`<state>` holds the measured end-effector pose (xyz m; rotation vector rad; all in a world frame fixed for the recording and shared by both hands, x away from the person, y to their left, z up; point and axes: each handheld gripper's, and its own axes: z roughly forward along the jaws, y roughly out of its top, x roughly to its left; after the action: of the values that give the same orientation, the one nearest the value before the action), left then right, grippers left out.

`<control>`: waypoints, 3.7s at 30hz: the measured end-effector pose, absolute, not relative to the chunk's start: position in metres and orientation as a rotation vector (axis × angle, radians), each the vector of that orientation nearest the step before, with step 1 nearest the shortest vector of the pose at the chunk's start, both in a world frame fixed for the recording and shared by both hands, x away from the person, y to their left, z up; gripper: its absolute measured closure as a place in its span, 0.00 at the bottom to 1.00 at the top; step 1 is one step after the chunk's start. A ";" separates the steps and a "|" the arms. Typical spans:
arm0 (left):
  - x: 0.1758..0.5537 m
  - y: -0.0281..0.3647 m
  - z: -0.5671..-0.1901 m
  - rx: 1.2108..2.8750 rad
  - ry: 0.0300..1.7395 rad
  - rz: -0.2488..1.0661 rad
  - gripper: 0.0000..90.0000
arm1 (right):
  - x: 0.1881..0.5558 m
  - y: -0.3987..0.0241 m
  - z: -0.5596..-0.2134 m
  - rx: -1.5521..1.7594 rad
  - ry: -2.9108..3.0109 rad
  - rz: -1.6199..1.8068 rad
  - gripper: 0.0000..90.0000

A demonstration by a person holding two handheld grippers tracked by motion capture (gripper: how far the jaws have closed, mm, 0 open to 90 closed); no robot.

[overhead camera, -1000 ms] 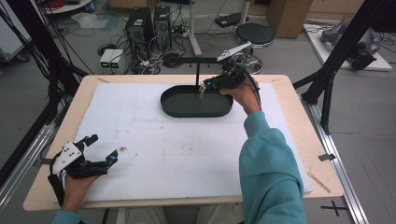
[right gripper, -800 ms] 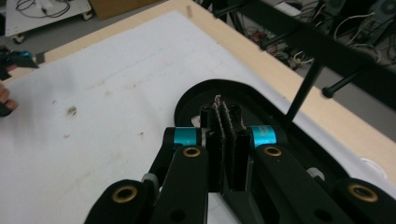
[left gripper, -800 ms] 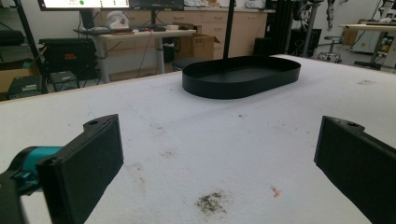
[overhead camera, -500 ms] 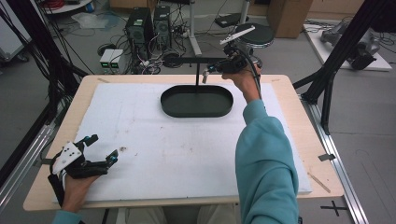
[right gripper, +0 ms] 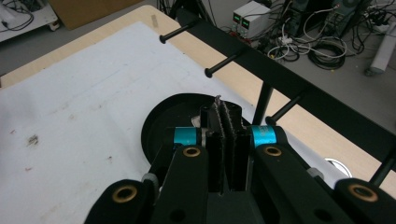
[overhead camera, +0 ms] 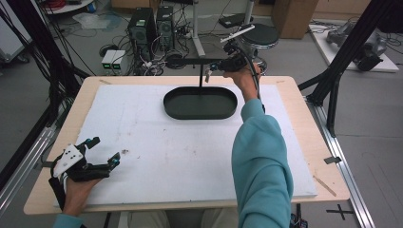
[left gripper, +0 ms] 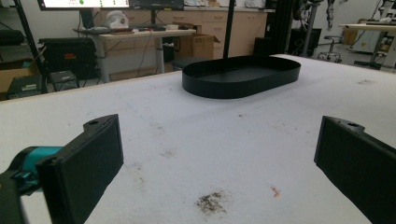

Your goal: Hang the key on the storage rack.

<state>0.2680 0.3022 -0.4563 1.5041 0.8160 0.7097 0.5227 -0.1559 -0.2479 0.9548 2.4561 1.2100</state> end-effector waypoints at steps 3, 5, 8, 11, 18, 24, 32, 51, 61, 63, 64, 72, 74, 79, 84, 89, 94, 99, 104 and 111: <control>0.268 0.302 -0.456 1.504 0.816 0.710 0.02 | 0.526 -0.156 -0.251 0.978 2.452 1.179 0.99; 0.268 0.302 -0.456 1.505 0.815 0.711 0.02 | 0.528 -0.156 -0.253 0.997 2.449 1.163 0.99; 0.268 0.302 -0.456 1.505 0.815 0.711 0.02 | 0.531 -0.156 -0.256 1.013 2.440 1.135 0.99; 0.268 0.302 -0.456 1.504 0.815 0.711 0.02 | 0.532 -0.155 -0.258 1.034 2.431 1.119 0.99; 0.268 0.302 -0.456 1.505 0.815 0.711 0.02 | 0.535 -0.152 -0.262 1.055 2.419 1.086 0.99; 0.268 0.302 -0.456 1.506 0.815 0.712 0.02 | 0.539 -0.153 -0.265 1.077 2.415 1.077 0.99; 0.268 0.302 -0.456 1.506 0.815 0.711 0.02 | 0.541 -0.151 -0.269 1.085 2.413 1.058 0.99; 0.268 0.302 -0.456 1.506 0.815 0.711 0.02 | 0.544 -0.156 -0.269 1.082 2.388 1.050 0.99; 0.268 0.302 -0.456 1.507 0.812 0.710 0.02 | 0.547 -0.158 -0.271 1.070 2.384 1.074 0.99; 0.268 0.302 -0.456 1.508 0.814 0.711 0.02 | 0.548 -0.159 -0.271 1.067 2.382 1.076 0.99; 0.268 0.302 -0.456 1.509 0.813 0.710 0.02 | 0.549 -0.159 -0.272 1.074 2.377 1.088 0.99; 0.268 0.302 -0.456 1.508 0.816 0.707 0.02 | 0.554 -0.163 -0.275 1.082 2.370 1.124 0.98; 0.268 0.302 -0.456 1.507 0.815 0.707 0.02 | 0.554 -0.163 -0.276 1.089 2.366 1.129 0.98; 0.268 0.302 -0.456 1.510 0.814 0.707 0.02 | 0.557 -0.164 -0.278 1.079 2.371 1.133 0.97; 0.268 0.302 -0.456 1.509 0.815 0.707 0.02 | 0.558 -0.165 -0.280 1.077 2.368 1.136 0.96; 0.268 0.302 -0.456 1.511 0.814 0.708 0.02 | 0.560 -0.166 -0.281 1.079 2.367 1.149 0.96; 0.268 0.302 -0.456 1.514 0.814 0.709 0.02 | 0.560 -0.167 -0.282 1.077 2.365 1.152 0.95; 0.268 0.302 -0.456 1.519 0.814 0.710 0.02 | 0.560 -0.170 -0.281 1.081 2.363 1.158 0.95; 0.269 0.302 -0.456 1.522 0.811 0.711 0.02 | 0.559 -0.172 -0.280 1.082 2.352 1.178 0.91; 0.269 0.301 -0.456 1.510 0.816 0.711 0.02 | 0.549 -0.169 -0.274 1.107 2.299 1.187 0.36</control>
<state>0.2687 0.3013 -0.4562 1.5105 0.8160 0.7107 0.5494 -0.1690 -0.2741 1.1069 2.2995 1.1867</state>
